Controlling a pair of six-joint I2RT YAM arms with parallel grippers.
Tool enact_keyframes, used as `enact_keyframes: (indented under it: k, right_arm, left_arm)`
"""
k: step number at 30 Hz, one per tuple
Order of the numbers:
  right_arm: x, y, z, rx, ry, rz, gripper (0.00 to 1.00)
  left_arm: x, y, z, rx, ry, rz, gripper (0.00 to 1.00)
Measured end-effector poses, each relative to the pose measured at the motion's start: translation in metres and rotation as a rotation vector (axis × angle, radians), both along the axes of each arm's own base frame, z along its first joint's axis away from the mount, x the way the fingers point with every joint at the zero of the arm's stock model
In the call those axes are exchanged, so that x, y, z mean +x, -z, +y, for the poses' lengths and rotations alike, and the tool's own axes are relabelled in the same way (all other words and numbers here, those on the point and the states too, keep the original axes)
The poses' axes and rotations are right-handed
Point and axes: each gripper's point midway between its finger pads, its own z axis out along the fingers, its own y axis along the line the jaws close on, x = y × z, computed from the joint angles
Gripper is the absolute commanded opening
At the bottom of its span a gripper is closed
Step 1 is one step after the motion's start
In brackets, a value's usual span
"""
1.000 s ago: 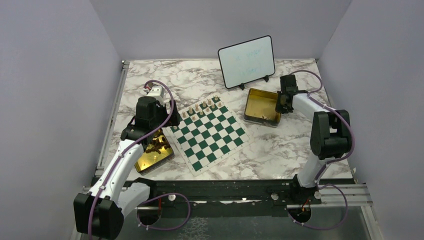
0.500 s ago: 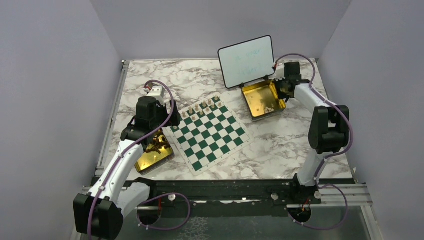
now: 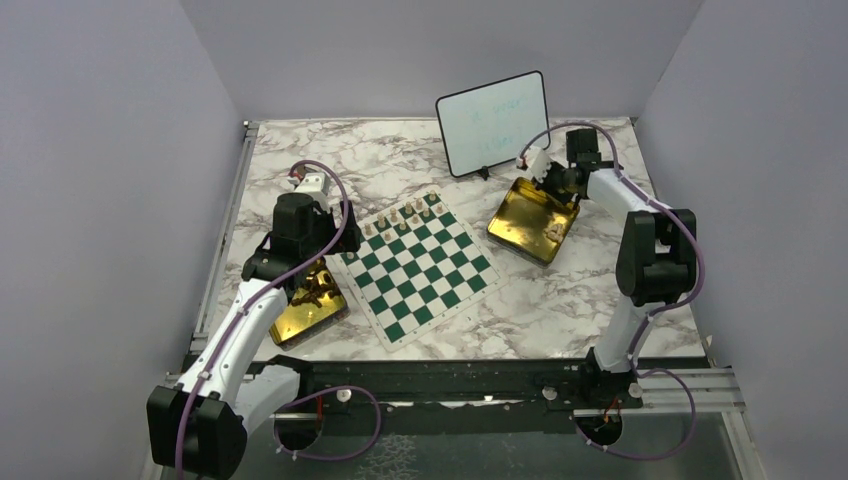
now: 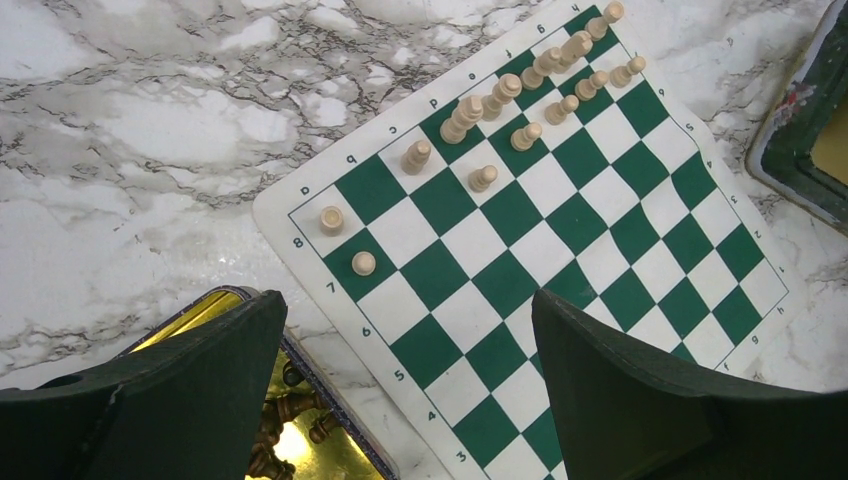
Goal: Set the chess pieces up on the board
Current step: Adjust the storage box at the center of the board.
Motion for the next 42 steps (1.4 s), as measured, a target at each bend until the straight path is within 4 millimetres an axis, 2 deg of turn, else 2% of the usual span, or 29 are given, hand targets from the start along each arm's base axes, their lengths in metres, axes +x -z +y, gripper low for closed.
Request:
enact_keyframes:
  k: [11,15,17,22,25,28,36,42]
  right_arm:
    - [-0.004,-0.001,0.030,-0.068,-0.482,-0.070,0.02]
    - [0.003,0.003,0.041,-0.061,-0.586,-0.097,0.09]
    - [0.004,0.007,0.044,-0.064,-0.629,-0.106,0.16]
    - [0.010,0.015,0.053,-0.088,-0.711,-0.121,0.28]
    - [0.014,0.022,0.057,-0.100,-0.744,-0.126,0.32]
    - [0.017,0.020,0.060,-0.097,-0.742,-0.142,0.38]
    - [0.031,0.010,0.064,-0.017,-0.597,-0.164,0.41]
    - [0.048,-0.016,0.067,0.104,-0.398,-0.214,0.44]
  left_arm:
    - [0.001,0.003,0.000,0.005,-0.003,0.011,0.93]
    - [0.001,0.005,0.000,0.006,-0.003,0.016,0.93]
    - [0.001,0.005,0.001,0.009,-0.007,0.016,0.93]
    - [0.002,0.007,0.004,0.018,-0.020,0.019,0.93]
    - [0.003,0.007,0.004,0.021,-0.022,0.021,0.93]
    - [0.003,0.008,0.005,0.024,-0.026,0.020,0.93]
    - [0.003,0.008,0.006,0.029,-0.029,0.019,0.93]
    - [0.003,0.008,0.006,0.029,-0.029,0.019,0.93]
